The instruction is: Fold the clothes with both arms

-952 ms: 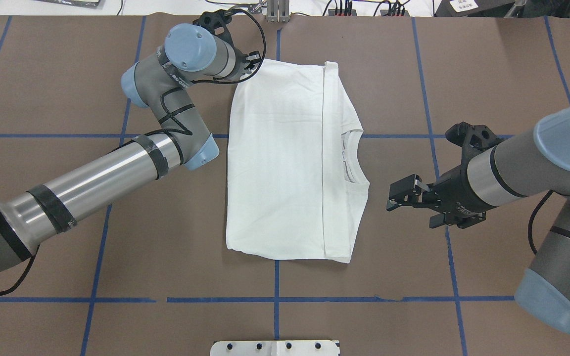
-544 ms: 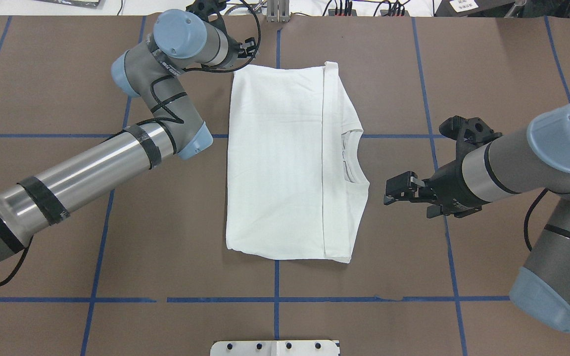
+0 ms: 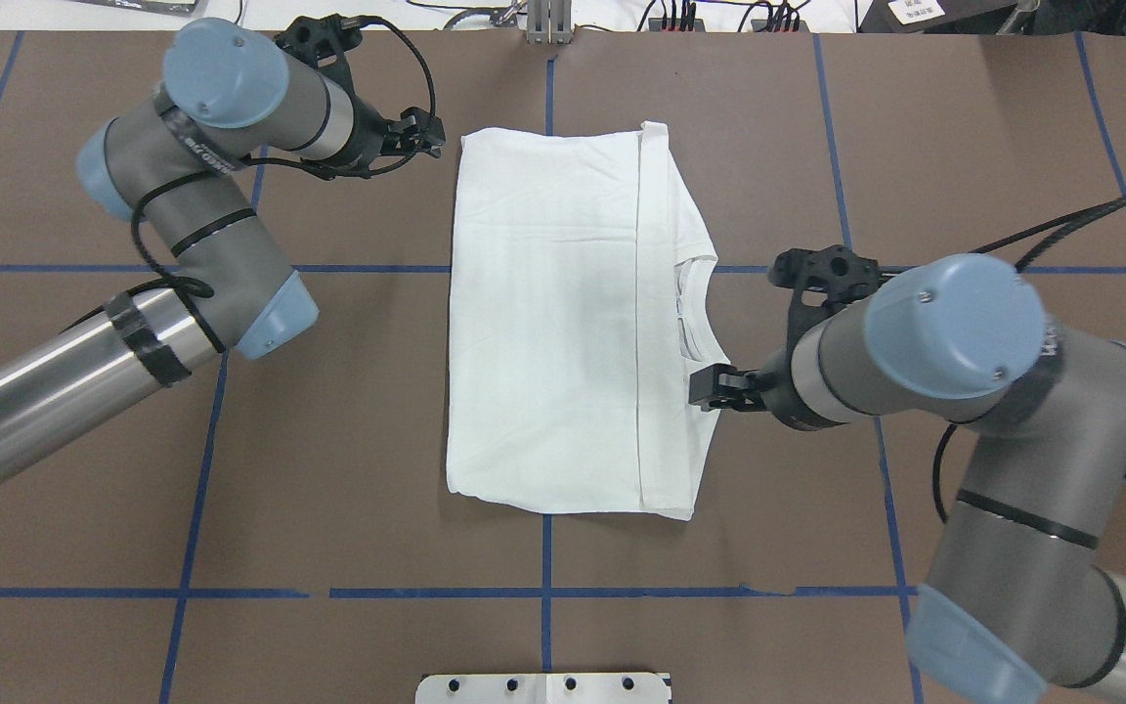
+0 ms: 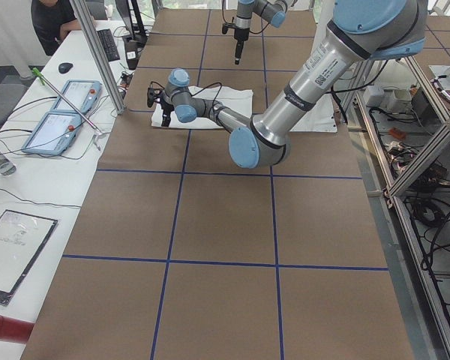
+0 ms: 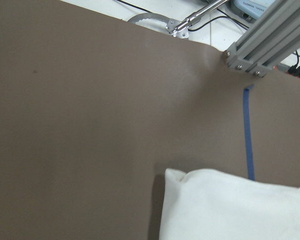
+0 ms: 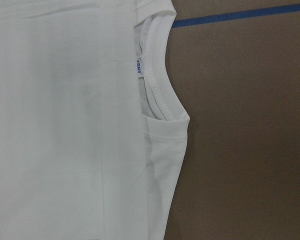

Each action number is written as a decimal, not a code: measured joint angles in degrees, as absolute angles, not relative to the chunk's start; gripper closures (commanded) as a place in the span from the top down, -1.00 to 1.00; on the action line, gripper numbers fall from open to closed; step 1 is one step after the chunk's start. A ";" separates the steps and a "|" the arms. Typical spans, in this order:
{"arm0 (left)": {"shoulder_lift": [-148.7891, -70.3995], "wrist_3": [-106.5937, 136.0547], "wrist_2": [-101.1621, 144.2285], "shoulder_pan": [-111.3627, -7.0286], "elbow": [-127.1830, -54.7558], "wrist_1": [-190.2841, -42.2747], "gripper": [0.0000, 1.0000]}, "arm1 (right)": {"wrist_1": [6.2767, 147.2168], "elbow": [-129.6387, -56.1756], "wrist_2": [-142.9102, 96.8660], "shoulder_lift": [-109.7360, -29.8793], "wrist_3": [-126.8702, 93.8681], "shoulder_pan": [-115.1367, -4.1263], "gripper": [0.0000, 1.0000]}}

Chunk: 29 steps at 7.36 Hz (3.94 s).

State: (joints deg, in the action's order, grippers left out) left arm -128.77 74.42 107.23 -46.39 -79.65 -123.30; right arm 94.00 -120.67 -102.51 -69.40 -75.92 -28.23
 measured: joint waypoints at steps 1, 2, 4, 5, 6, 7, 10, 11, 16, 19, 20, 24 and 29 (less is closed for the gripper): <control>-125.51 74.40 108.36 -46.09 -87.27 -119.02 1.00 | 97.90 -117.39 -99.05 -64.79 -75.65 -25.86 1.00; -123.57 74.56 109.31 -45.56 -92.68 -115.82 1.00 | 99.58 -113.97 -96.56 -61.78 -75.01 -23.83 1.00; -122.43 75.06 110.00 -44.34 -96.37 -113.38 1.00 | 100.57 -110.13 -94.49 -59.38 -72.28 -21.17 1.00; -122.34 75.17 110.13 -44.04 -96.73 -113.14 1.00 | 100.65 -108.24 -94.12 -58.60 -70.81 -20.51 1.00; -122.34 75.21 110.18 -43.81 -96.79 -113.07 1.00 | 100.67 -106.96 -94.01 -58.27 -69.55 -20.08 1.00; -122.34 75.25 110.20 -43.61 -96.76 -113.04 1.00 | 100.70 -106.31 -93.95 -58.23 -68.25 -19.47 1.00; -122.34 75.32 110.22 -43.20 -96.69 -113.10 1.00 | 100.74 -104.35 -93.54 -58.34 -66.46 -17.97 1.00; -122.34 75.34 110.21 -42.84 -96.69 -113.11 1.00 | 100.78 -103.98 -93.42 -58.58 -65.97 -17.62 1.00; -122.50 76.41 110.14 -41.89 -96.28 -113.48 1.00 | 103.85 -103.98 -93.42 -58.99 -62.27 -17.14 1.00; -122.87 76.71 110.13 -41.57 -96.25 -113.51 1.00 | 104.17 -104.34 -93.46 -60.25 -60.57 -18.22 1.00; -122.95 77.00 110.13 -41.31 -96.21 -113.53 1.00 | 104.16 -104.80 -93.55 -61.10 -59.44 -19.03 1.00; -123.21 78.33 110.06 -40.32 -96.21 -113.58 1.00 | 103.76 -110.79 -93.72 -68.98 -57.53 -20.57 1.00; -122.92 77.90 110.10 -40.34 -96.39 -113.57 1.00 | 100.31 -111.68 -94.53 -65.65 -56.11 -24.96 1.00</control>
